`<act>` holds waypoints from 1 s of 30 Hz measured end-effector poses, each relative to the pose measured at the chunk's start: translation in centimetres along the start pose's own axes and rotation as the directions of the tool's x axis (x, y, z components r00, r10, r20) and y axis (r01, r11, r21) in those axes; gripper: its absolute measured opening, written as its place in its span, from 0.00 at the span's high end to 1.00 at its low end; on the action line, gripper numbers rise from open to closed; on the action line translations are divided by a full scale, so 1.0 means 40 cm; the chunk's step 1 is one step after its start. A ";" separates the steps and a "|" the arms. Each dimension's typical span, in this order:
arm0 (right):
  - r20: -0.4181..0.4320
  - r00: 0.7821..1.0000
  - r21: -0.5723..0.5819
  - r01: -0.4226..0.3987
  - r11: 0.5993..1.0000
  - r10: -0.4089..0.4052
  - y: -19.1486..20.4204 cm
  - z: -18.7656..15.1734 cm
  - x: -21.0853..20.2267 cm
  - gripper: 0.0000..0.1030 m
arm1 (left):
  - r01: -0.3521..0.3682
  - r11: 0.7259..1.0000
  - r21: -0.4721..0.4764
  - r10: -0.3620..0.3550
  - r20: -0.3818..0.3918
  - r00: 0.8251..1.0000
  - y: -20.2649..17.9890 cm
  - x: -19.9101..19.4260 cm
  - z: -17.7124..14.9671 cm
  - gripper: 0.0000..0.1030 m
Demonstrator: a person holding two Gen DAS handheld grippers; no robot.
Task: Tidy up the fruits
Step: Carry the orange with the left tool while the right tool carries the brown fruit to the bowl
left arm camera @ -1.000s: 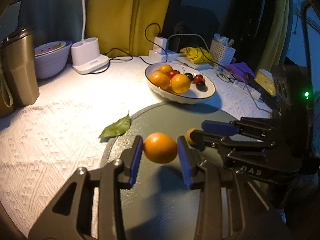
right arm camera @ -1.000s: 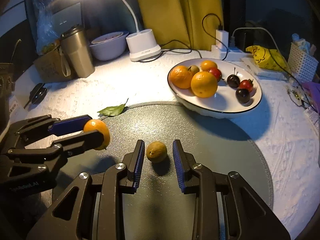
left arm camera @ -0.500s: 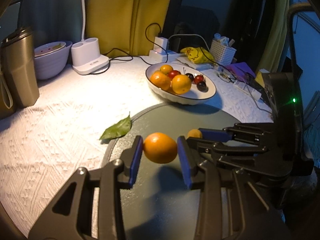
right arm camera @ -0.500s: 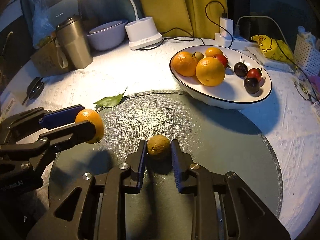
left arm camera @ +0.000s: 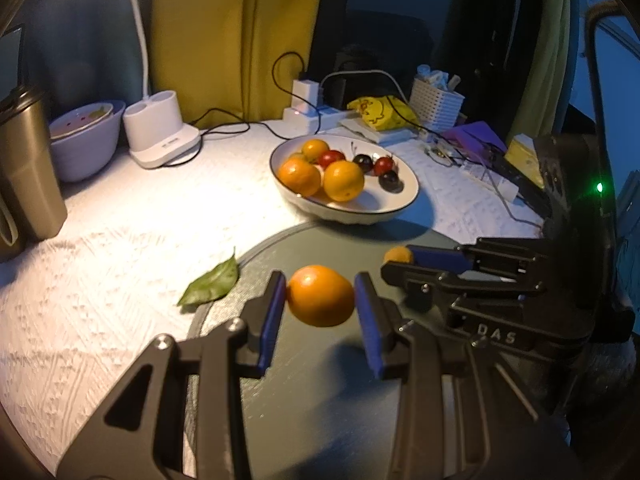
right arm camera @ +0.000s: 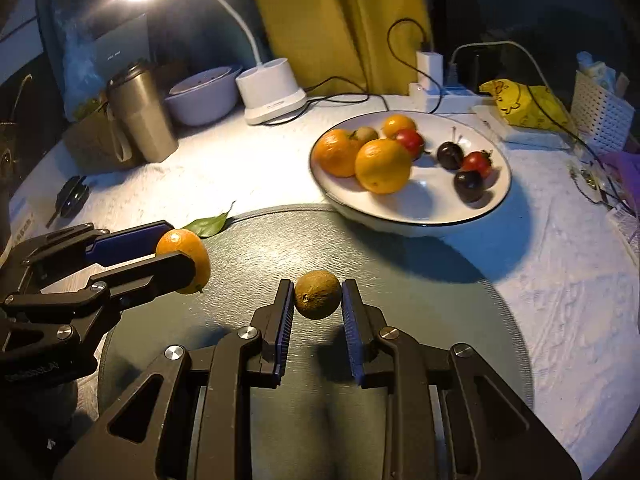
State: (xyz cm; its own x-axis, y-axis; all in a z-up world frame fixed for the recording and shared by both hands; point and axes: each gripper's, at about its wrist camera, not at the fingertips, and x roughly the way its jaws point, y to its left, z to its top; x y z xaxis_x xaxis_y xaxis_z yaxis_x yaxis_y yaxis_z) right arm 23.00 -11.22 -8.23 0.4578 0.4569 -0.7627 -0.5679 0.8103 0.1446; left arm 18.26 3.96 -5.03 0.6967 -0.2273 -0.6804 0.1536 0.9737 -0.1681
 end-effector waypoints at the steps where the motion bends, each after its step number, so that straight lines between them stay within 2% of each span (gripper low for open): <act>1: 0.005 1.000 0.006 0.001 1.000 -0.001 -0.009 0.002 -0.004 0.75 | 0.000 1.000 0.003 0.000 -0.001 1.000 -0.003 0.002 0.004 0.64; 18: 0.074 0.997 0.063 0.004 0.998 -0.008 -0.131 0.039 -0.041 0.75 | 0.003 0.998 0.059 -0.003 -0.002 1.000 -0.071 0.052 0.078 0.64; 30: 0.102 0.995 0.092 -0.005 0.996 -0.005 -0.206 0.076 -0.027 0.75 | 0.015 0.996 0.084 -0.014 -0.009 1.000 -0.105 0.121 0.139 0.64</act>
State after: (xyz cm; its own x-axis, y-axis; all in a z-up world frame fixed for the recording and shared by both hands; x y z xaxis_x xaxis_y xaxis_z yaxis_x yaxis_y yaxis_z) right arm 29.25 -17.26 -6.69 0.5277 0.4879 -0.6953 -0.5046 0.8386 0.2055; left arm 24.89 -1.14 -3.63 0.6882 -0.2411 -0.6843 0.2222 0.9679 -0.1176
